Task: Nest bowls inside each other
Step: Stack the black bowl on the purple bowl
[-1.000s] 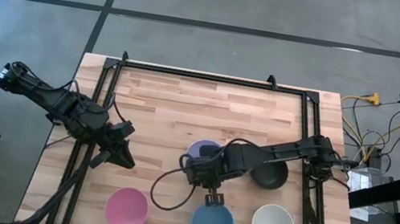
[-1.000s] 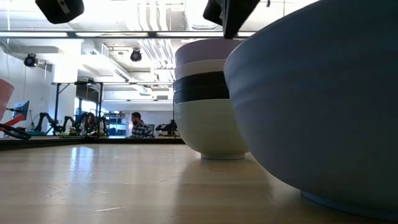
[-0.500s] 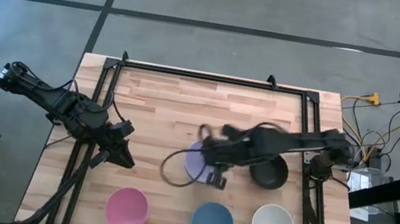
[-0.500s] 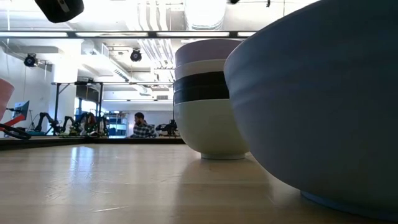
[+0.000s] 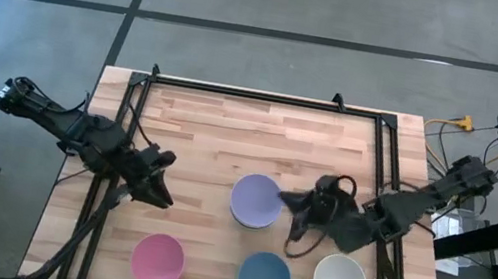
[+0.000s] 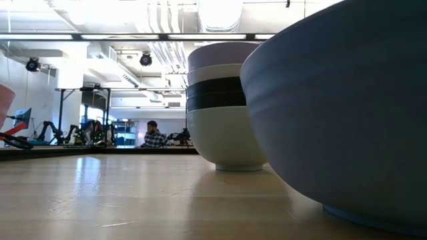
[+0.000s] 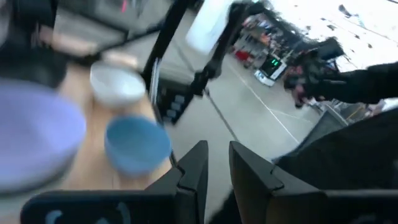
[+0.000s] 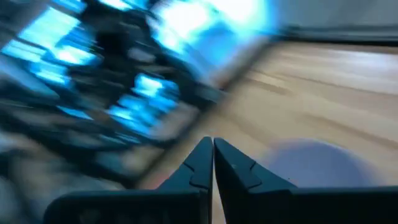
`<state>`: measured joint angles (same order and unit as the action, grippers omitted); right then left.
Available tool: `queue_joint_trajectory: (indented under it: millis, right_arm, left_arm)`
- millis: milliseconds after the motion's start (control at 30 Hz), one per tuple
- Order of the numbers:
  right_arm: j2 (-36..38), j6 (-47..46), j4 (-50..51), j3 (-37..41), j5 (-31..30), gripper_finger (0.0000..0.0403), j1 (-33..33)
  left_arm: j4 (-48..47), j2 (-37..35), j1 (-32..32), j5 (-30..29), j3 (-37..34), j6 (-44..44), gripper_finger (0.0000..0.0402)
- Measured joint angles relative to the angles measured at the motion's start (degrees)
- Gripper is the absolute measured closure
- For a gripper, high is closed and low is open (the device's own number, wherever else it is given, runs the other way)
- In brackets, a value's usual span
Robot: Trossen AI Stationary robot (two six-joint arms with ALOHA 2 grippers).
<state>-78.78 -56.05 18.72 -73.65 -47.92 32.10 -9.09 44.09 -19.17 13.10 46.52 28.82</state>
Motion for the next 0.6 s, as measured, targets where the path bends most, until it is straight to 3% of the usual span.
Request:
queue_joint_trajectory:
  millis: [67,133,200,233,300,367,433,533,600]
  right_arm:
    - [0.44,12.54,-27.91,9.22,5.76,0.0394,-2.19]
    - [0.41,22.94,-54.94,17.64,16.61,0.0394,-6.01]
    - [0.13,26.43,-77.6,24.84,28.71,0.0394,-12.17]
    - [0.66,25.59,-85.2,28.43,33.37,0.0394,-15.72]
    - [3.25,20.11,-91.32,35.13,41.15,0.0394,-23.5]
    - [8.93,13.35,-87.34,41.16,50.19,0.0394,-31.69]
    - [16.88,8.99,-76.82,45.17,57.5,0.0394,-38.39]
    - [32.21,11.83,-49.63,47.05,63.2,0.0394,-47.34]
    - [42.52,17.5,-25.19,44.75,63.0,0.0394,-53.03]
  left_arm:
    - [3.38,0.4,0.1,-1.68,0.18,-4.51,0.0352]
    - [6.38,0.73,0.45,-5.49,0.53,-8.42,0.0352]
    - [10.65,1.24,0.84,-11.03,0.6,-12.42,0.0352]
    - [12.73,1.33,1.13,-14.3,0.6,-14.52,0.0352]
    - [17.86,1.85,1.72,-21.28,0.61,-18.45,0.0352]
    - [22.29,2.57,2.4,-28.7,0.61,-21.68,0.0352]
    - [26.0,3.3,3.12,-34.38,0.6,-23.96,0.0352]
    - [28.49,3.92,3.8,-38.14,0.61,-24.71,0.0352]
    - [28.58,4.34,3.8,-38.84,0.75,-24.68,0.0352]
